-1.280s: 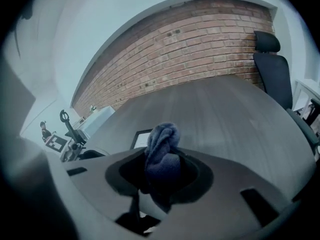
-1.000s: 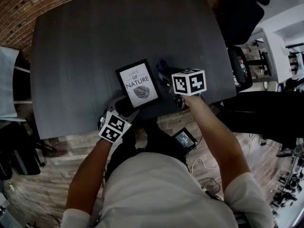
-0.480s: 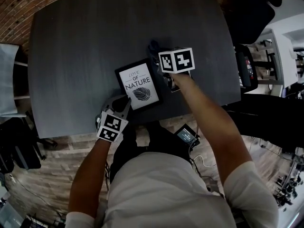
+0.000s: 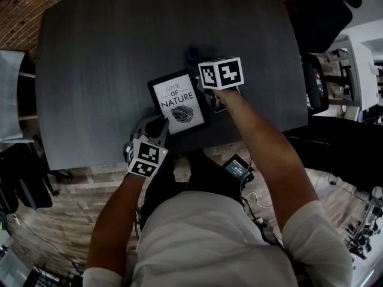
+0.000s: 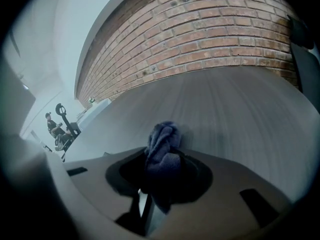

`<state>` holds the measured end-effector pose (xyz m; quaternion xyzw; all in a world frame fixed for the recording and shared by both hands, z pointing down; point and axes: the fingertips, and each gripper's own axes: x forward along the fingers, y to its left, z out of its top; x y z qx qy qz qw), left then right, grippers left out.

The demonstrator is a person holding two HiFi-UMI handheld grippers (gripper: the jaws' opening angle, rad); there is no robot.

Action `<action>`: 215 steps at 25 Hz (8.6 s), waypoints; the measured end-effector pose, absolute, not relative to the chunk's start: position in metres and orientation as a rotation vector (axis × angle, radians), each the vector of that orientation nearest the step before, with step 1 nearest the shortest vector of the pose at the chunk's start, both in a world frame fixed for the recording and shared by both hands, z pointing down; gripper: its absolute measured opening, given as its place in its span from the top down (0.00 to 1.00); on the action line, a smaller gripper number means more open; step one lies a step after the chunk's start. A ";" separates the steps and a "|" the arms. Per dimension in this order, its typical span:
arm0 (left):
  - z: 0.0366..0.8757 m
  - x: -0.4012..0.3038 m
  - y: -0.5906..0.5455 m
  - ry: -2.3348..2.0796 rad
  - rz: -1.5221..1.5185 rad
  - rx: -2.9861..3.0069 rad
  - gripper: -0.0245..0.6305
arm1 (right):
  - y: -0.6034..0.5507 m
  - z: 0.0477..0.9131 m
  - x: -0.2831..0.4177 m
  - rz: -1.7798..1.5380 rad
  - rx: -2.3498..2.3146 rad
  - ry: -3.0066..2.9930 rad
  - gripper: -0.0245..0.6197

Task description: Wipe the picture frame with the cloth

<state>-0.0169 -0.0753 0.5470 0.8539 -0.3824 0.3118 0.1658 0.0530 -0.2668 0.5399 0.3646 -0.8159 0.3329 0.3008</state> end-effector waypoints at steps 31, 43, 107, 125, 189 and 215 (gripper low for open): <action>0.548 -0.016 -0.077 -1.248 0.959 2.306 0.93 | -0.179 0.546 0.085 1.071 0.879 -2.123 0.79; 0.548 -0.018 -0.078 -1.310 0.931 2.261 0.93 | -0.140 0.547 0.101 1.124 0.866 -2.100 0.79; 0.556 0.011 -0.068 -0.654 0.997 2.599 0.95 | -0.011 0.559 0.046 0.960 0.538 -1.869 0.78; 0.556 0.013 -0.068 -0.667 1.030 2.613 0.95 | -0.035 0.557 0.121 0.992 0.774 -1.819 0.78; 0.548 -0.010 -0.048 -0.854 1.141 2.541 0.95 | -0.194 0.539 0.052 0.938 0.988 -1.959 0.78; 0.535 -0.010 -0.028 -0.969 1.009 2.504 0.63 | -0.139 0.509 0.049 0.970 0.960 -2.056 0.78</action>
